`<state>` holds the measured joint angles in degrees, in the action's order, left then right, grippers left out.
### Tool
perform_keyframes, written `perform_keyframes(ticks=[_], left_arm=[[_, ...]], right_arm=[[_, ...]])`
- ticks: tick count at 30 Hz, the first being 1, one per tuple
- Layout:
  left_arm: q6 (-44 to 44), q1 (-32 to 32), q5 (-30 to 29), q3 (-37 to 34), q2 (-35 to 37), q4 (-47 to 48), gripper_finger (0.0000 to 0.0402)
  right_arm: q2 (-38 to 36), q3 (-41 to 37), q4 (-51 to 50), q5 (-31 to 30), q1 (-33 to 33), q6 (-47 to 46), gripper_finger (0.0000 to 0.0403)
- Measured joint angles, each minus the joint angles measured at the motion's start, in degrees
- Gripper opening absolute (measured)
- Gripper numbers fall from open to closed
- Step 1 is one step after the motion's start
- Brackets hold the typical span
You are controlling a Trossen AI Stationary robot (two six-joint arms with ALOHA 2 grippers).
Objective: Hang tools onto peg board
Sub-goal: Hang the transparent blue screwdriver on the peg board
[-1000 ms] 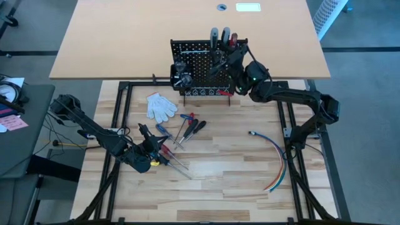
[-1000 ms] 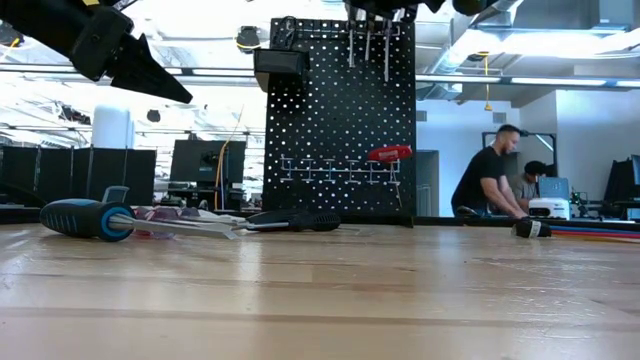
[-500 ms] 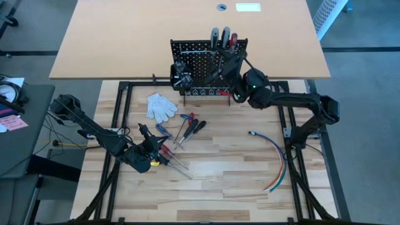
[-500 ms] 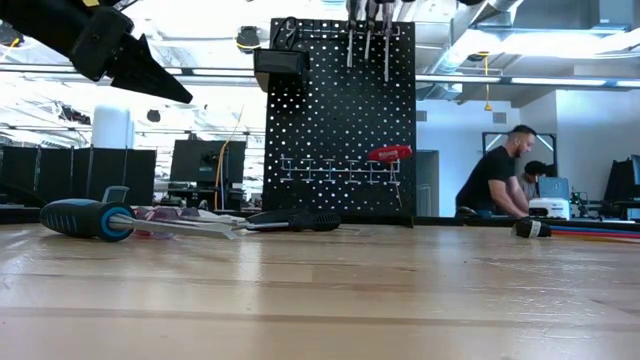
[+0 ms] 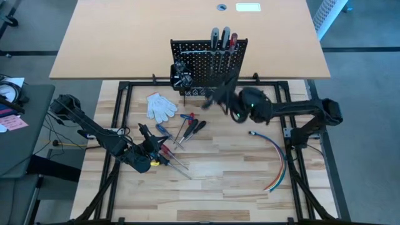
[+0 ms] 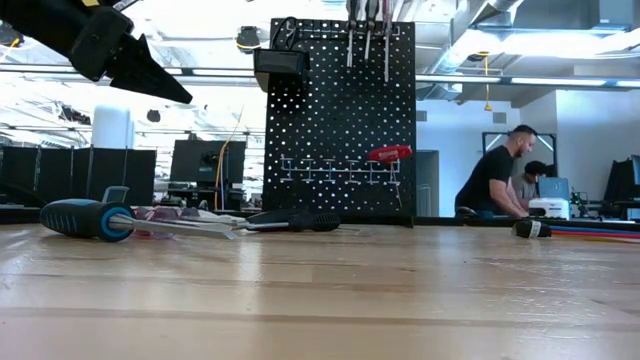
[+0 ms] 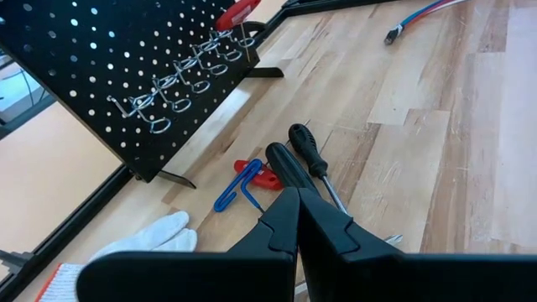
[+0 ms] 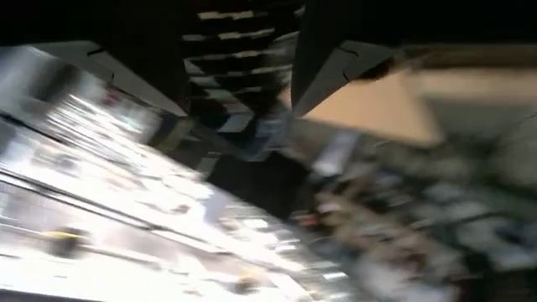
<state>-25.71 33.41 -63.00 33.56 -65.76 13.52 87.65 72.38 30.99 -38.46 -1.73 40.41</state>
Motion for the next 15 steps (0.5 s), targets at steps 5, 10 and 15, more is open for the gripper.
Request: perform_keyframes(ticks=[5,10,15], left_arm=[[0.01,0.00,0.04,0.00,0.00,0.00,0.0000],[0.00,0.00,0.09,-0.02,0.00,-0.21,0.0000],[0.02,-0.02,0.17,-0.02,0.00,-0.77,0.0000]], right_arm=[[-2.40,0.00,-21.23,7.52,6.85,-7.63,0.0215],[-0.49,-0.76,-36.37,25.21,10.25,-23.94,0.0215],[7.04,-4.75,-31.89,32.53,12.70,-31.83,0.0215]])
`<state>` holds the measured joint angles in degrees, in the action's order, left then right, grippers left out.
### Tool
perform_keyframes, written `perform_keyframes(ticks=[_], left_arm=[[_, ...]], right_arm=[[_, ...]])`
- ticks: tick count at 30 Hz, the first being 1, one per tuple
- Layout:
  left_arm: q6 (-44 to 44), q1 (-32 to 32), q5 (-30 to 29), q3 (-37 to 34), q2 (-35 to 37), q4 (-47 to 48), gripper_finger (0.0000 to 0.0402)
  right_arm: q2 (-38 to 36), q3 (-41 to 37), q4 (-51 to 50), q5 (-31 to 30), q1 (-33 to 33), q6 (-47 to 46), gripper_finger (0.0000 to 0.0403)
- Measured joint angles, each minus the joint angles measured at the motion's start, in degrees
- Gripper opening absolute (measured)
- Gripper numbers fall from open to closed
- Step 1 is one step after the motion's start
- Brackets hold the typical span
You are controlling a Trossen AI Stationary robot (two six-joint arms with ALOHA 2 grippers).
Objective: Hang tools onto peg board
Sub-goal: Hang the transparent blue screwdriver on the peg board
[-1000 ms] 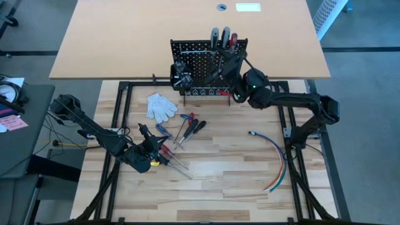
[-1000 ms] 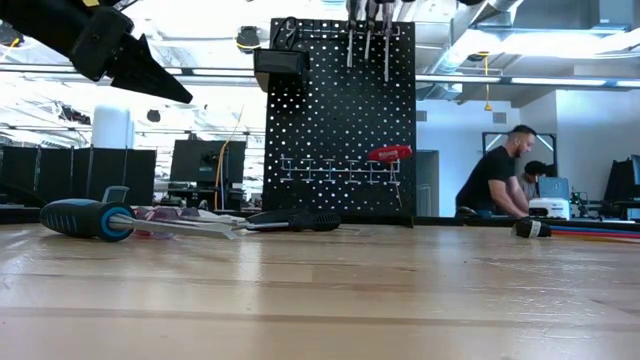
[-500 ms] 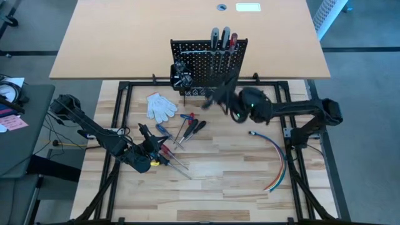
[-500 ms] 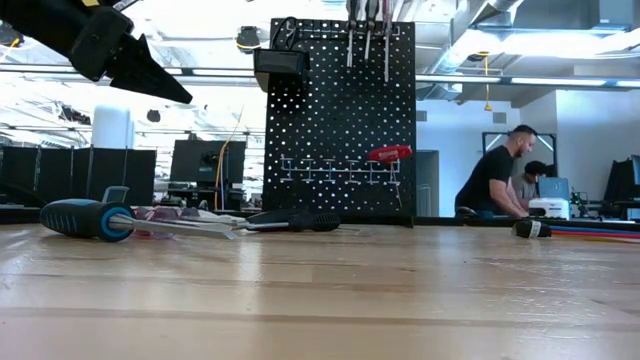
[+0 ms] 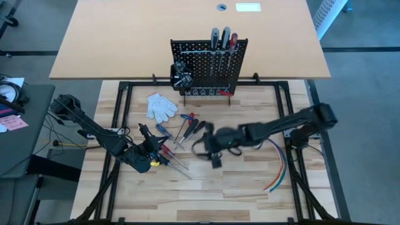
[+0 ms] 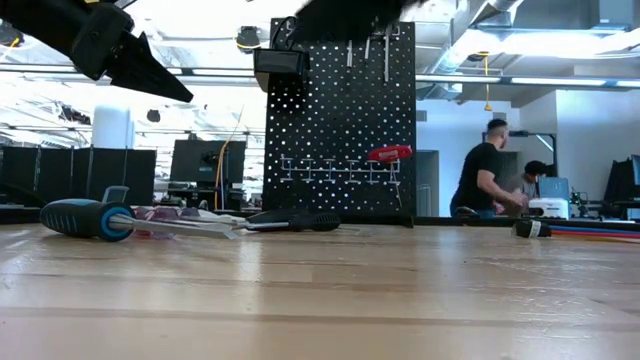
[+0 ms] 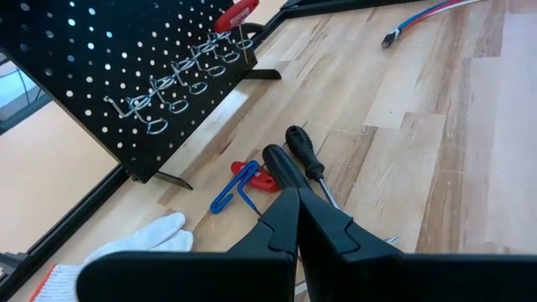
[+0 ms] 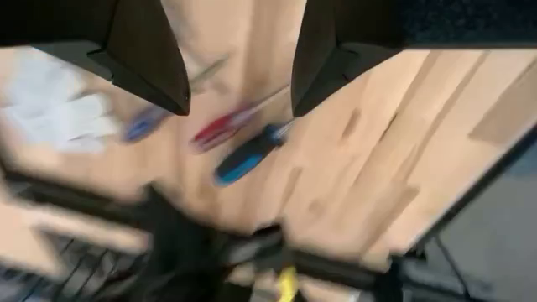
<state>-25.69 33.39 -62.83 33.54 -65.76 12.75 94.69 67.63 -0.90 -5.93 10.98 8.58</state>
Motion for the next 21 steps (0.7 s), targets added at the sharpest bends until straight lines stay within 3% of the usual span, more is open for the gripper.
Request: perform_keyframes(ticks=[8,15,21], left_arm=[[0.04,0.00,-0.28,0.00,0.00,0.77,0.0000],[-0.72,0.00,-0.35,-0.02,0.01,2.77,0.0000],[-0.98,0.00,-0.33,-0.02,0.00,2.85,0.0000]], right_arm=[[17.49,1.38,15.35,-0.49,-1.15,-7.38,0.0215],[26.14,11.01,9.80,-3.48,-5.02,-21.44,0.0211],[32.93,20.45,6.57,-5.95,-6.97,-21.20,0.0194]])
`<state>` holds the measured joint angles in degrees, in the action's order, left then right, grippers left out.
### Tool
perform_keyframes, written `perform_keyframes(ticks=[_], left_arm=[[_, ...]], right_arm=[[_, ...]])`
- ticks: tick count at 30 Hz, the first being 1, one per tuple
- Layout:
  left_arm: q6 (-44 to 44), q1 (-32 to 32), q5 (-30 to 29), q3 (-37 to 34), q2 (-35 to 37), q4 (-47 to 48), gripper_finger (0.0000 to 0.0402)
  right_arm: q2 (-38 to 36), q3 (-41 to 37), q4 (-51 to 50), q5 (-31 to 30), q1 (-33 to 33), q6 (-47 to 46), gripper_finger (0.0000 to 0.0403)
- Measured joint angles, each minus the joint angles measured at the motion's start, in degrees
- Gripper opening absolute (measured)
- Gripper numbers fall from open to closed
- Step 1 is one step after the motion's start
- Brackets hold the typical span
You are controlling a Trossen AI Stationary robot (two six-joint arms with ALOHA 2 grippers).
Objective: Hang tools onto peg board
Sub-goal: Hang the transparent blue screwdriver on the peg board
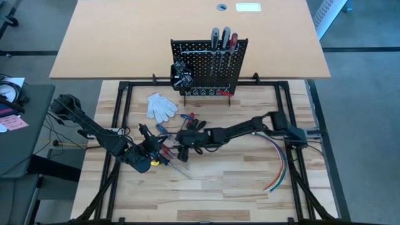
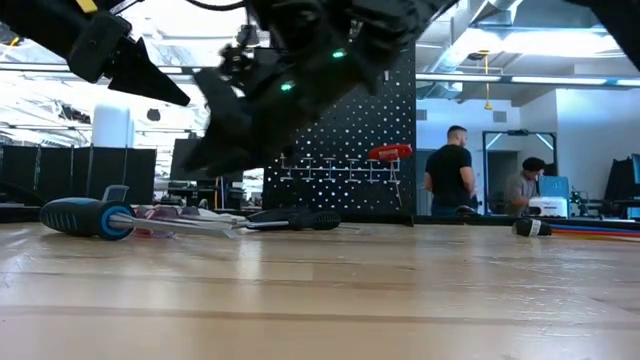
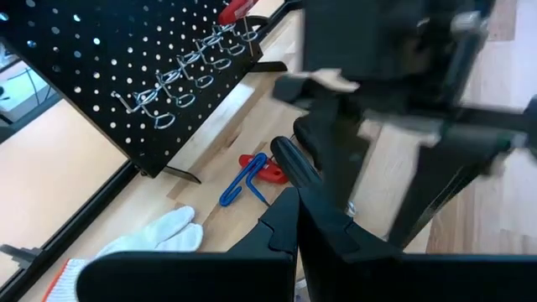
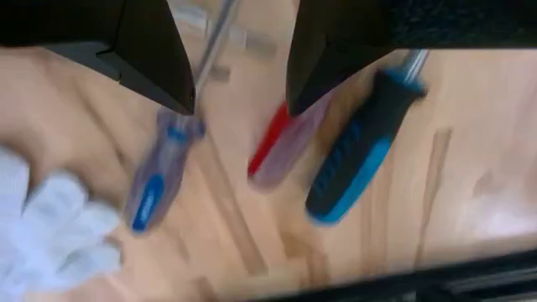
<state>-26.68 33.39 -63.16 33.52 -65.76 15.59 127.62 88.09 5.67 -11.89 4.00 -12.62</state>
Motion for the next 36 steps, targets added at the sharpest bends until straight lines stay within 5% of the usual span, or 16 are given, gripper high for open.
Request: perform_keyframes(ticks=[11,23,31,36], left_arm=[[-0.15,0.00,-0.02,0.00,0.02,0.09,0.0000],[-0.50,0.00,0.05,0.00,0.00,0.12,0.0000],[-0.69,0.28,0.04,0.00,0.00,0.46,0.0000],[-0.79,0.94,0.00,0.02,0.00,0.58,0.0000]], right_arm=[[7.66,10.75,-15.43,-3.55,-0.55,2.56,0.0148],[7.56,10.91,-20.91,-3.29,-1.57,3.69,0.0017],[5.48,10.18,-22.83,-4.66,-1.42,5.18,0.0016],[0.68,2.80,-19.13,-5.04,-1.22,3.59,0.0016]])
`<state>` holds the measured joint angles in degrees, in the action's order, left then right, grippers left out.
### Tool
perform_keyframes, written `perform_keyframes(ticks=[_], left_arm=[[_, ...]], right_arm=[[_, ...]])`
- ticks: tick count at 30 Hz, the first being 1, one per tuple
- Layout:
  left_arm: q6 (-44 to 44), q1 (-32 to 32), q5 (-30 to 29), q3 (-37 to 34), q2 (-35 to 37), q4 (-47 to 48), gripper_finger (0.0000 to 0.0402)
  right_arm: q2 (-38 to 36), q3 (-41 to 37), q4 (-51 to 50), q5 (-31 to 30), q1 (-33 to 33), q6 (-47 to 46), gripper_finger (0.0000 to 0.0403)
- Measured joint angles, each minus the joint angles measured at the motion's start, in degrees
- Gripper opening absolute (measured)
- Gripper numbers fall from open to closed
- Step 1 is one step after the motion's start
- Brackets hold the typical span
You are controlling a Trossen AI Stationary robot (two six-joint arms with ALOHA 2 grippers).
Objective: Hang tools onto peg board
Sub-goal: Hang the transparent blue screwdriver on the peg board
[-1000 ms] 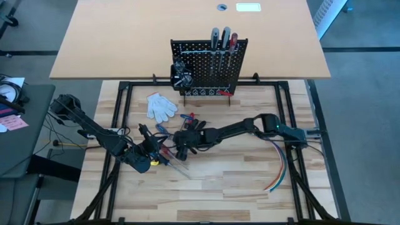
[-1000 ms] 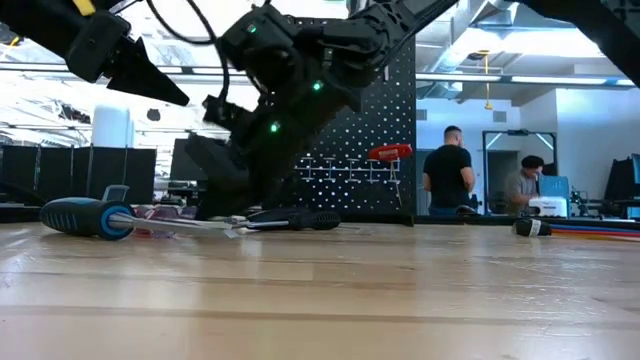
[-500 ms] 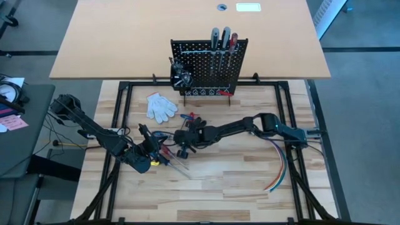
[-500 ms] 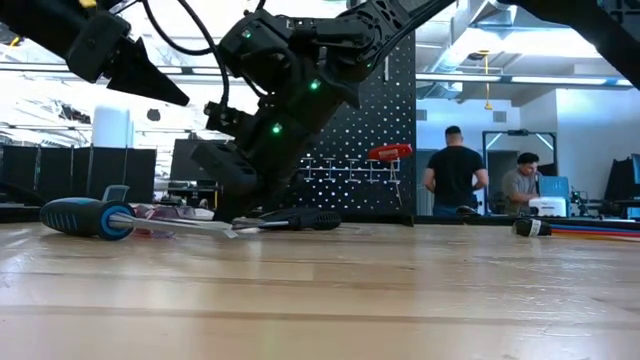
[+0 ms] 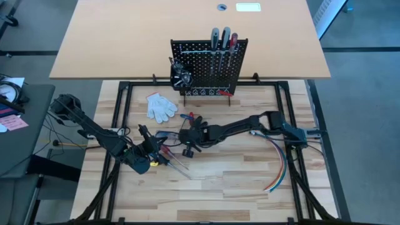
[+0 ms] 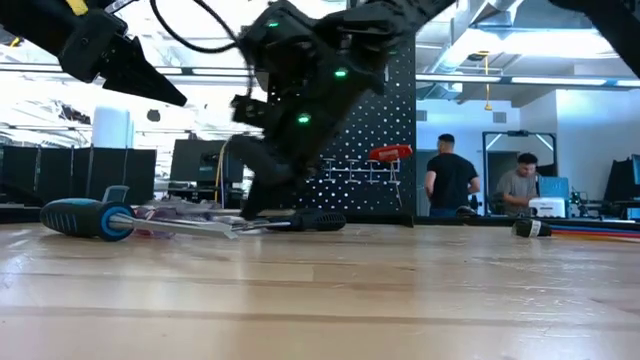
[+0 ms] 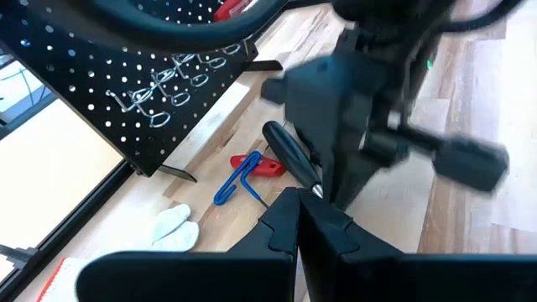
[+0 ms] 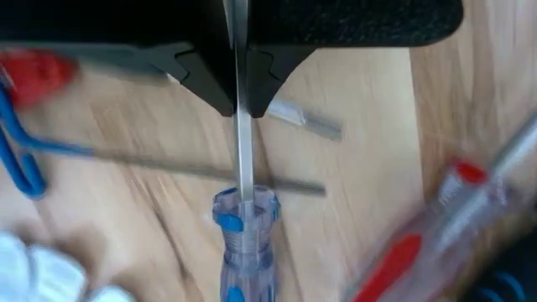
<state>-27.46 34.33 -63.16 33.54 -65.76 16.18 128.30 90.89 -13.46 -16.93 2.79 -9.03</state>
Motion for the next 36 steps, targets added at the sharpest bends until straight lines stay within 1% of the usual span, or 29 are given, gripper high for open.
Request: perform_keyframes(ticks=[4,6,11,15,17,20,23,26,28,30,32,34,36], left_arm=[[0.00,0.00,-0.05,0.02,0.00,-0.08,0.0000],[0.00,0.00,-0.13,0.04,0.01,-0.14,0.0000],[0.00,0.00,-0.55,0.04,0.02,-0.61,0.0000],[-0.02,0.00,-0.61,0.04,0.02,-0.77,0.0000],[-0.04,0.00,-0.61,0.02,0.02,-0.63,0.0000],[-0.01,0.00,-0.76,0.03,0.02,-0.92,0.0000],[0.14,0.00,-0.76,0.02,0.02,-1.23,0.0000],[0.17,0.00,-0.76,0.04,0.02,-1.42,0.0000],[0.20,0.00,-0.76,0.02,0.02,-1.60,0.0000],[0.20,0.00,-0.74,0.02,0.02,-1.67,0.0000],[0.20,0.00,-0.74,0.02,0.02,-1.74,0.0000],[0.60,0.00,-0.74,0.02,0.02,-1.77,0.0000],[0.85,-0.01,-0.74,0.02,0.02,-1.97,0.0000]], right_arm=[[-6.88,-10.25,8.29,-0.08,0.41,-1.22,0.0014],[-11.36,-15.60,12.61,-1.17,0.83,-1.76,0.0014],[-21.01,-27.94,18.73,-7.83,2.60,-2.11,0.0014],[-30.28,-34.88,22.98,-13.03,4.22,-0.42,0.0014],[-34.59,-37.19,25.16,-14.72,5.08,1.04,0.0014],[-39.06,-40.20,30.07,-16.28,6.47,4.83,0.0014],[-41.82,-42.65,38.66,-18.26,7.51,10.29,0.0014],[-43.01,-43.74,47.66,-19.28,6.93,16.40,0.0014],[-42.96,-43.82,54.42,-19.32,5.71,20.70,0.0014],[-42.76,-43.82,63.42,-19.26,3.87,24.68,0.0014],[-42.80,-43.81,71.35,-18.50,1.26,26.84,0.0014],[-42.83,-43.80,77.20,-16.28,-2.05,26.47,0.0014],[-42.76,-43.80,80.85,-13.47,-6.06,23.09,0.0015]])
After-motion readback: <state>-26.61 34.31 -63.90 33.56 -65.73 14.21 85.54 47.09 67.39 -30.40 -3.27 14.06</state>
